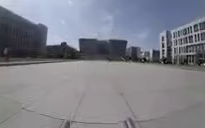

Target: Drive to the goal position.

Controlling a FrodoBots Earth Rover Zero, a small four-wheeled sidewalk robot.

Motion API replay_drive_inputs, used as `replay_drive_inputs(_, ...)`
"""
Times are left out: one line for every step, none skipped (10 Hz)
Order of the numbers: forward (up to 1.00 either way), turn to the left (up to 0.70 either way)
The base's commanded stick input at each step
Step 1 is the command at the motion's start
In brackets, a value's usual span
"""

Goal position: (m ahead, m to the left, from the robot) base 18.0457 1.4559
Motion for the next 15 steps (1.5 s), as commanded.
replay_drive_inputs(0.85,0.0)
replay_drive_inputs(0.85,0.0)
replay_drive_inputs(0.85,0.0)
replay_drive_inputs(0.85,0.0)
replay_drive_inputs(0.85,0.0)
replay_drive_inputs(0.85,0.0)
replay_drive_inputs(0.85,0.0)
replay_drive_inputs(0.85,0.0)
replay_drive_inputs(0.85,0.0)
replay_drive_inputs(0.85,0.0)
replay_drive_inputs(0.85,0.0)
replay_drive_inputs(0.85,0.0)
replay_drive_inputs(0.85,0.0)
replay_drive_inputs(0.85,0.0)
replay_drive_inputs(0.85,0.0)
